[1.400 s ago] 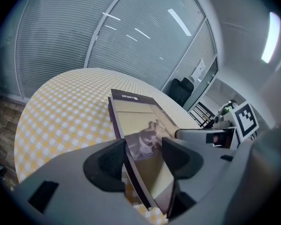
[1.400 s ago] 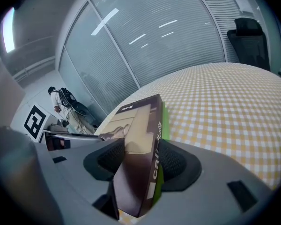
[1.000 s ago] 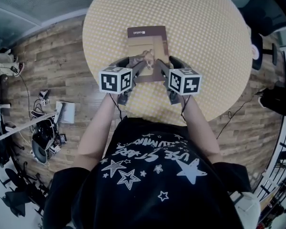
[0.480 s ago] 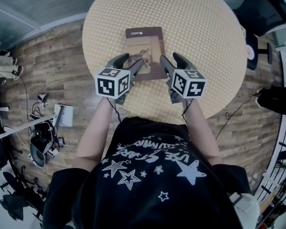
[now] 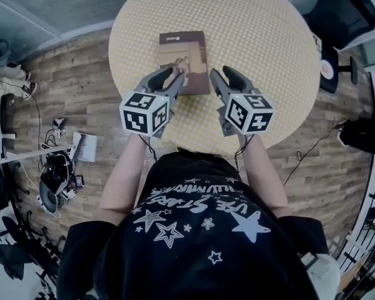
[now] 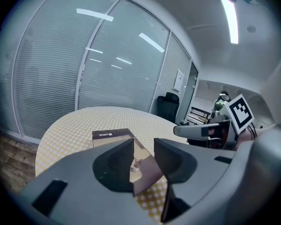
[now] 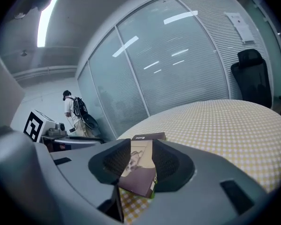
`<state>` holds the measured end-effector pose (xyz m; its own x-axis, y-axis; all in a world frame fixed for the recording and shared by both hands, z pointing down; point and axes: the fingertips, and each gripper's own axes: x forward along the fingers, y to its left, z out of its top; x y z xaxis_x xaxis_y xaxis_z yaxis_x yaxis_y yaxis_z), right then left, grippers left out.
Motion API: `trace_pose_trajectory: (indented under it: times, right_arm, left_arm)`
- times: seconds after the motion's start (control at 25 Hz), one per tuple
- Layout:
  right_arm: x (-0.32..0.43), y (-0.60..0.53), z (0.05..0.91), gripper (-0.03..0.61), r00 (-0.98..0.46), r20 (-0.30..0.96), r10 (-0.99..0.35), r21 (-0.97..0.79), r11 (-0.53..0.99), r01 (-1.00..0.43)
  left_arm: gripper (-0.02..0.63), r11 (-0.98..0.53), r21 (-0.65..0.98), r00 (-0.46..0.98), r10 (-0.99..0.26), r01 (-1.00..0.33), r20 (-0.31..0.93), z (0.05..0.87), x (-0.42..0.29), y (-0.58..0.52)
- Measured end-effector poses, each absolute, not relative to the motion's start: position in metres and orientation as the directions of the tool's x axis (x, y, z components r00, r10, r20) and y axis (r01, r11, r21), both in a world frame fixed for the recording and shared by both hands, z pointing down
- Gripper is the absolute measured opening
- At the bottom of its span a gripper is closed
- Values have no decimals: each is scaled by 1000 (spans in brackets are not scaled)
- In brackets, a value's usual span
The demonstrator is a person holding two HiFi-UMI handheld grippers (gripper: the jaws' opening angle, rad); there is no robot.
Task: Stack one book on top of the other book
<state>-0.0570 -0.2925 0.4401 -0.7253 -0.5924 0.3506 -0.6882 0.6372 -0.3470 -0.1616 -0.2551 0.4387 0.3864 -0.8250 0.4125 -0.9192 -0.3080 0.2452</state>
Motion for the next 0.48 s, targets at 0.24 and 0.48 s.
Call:
trace_pose_trajectory:
  times: [0.24,0.48]
  right_arm:
    - [-18,-261,421,58,-727,281,-626,-352,637,-686]
    - [13,-228,424,40,-759,267,-593,-385,656,-649]
  left_arm:
    - [89,-308,211,369,-843,-927,391,417,-122,-219]
    - [30,-290,191,344,-852,-938,394,409,-86,-188]
